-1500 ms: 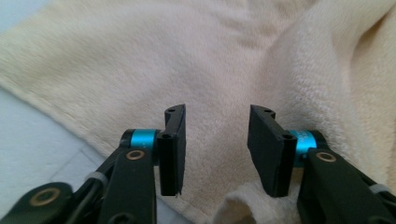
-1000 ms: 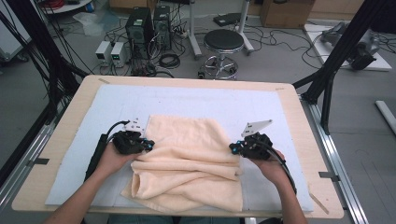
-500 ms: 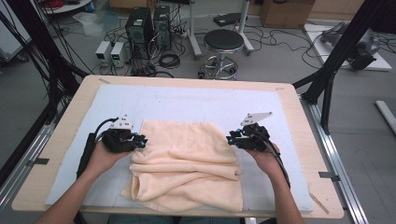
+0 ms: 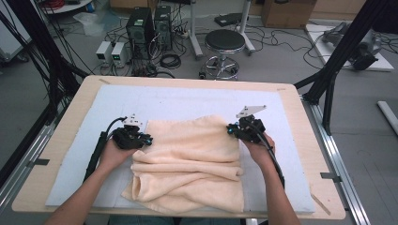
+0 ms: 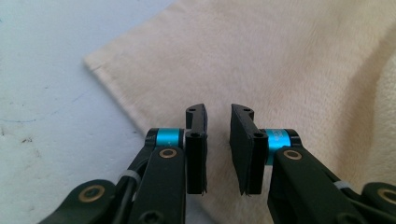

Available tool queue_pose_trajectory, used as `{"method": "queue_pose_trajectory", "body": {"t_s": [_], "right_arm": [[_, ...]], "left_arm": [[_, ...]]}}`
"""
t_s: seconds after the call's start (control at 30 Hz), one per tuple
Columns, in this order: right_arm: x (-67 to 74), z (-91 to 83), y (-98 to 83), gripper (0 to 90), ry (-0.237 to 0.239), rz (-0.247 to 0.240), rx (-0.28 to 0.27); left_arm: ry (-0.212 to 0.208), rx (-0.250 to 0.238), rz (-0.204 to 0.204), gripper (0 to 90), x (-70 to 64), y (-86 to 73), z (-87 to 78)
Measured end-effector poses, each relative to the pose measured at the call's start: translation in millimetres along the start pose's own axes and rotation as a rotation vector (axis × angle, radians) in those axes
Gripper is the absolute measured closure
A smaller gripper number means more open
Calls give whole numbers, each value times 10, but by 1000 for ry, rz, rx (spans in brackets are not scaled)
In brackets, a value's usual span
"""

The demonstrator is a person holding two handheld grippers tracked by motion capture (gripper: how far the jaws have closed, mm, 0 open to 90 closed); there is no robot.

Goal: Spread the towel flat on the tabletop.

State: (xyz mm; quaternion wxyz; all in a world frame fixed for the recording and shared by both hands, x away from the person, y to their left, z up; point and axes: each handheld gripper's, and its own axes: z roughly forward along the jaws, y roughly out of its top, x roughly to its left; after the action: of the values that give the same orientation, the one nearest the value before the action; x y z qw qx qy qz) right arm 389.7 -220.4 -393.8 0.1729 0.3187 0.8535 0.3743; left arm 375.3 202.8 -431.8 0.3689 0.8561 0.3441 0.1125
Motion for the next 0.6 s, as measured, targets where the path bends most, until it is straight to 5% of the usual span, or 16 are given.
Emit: {"method": "queue_pose_trajectory", "body": {"t_s": [0.03,0.1,0.17,0.23,0.3,0.47,0.6], "right_arm": [[28,-47,45,824,-32,-26,-19],[93,-3,64,784,-17,-58,20],[184,147,25,725,91,-93,103],[307,260,-35,691,149,-141,165],[349,301,-53,655,196,-112,192],[190,136,-29,633,163,-48,89],[-5,6,-49,660,122,23,7]], "left_arm": [[-1,7,7,761,-3,0,-4],[-16,25,10,763,-14,-10,-17],[-35,35,1,766,-21,-24,-50],[-55,52,12,769,-47,-45,-85],[-76,67,25,784,-74,-66,-121],[-52,-2,30,741,-42,-42,-192],[8,-75,-26,730,47,29,-190]]}}
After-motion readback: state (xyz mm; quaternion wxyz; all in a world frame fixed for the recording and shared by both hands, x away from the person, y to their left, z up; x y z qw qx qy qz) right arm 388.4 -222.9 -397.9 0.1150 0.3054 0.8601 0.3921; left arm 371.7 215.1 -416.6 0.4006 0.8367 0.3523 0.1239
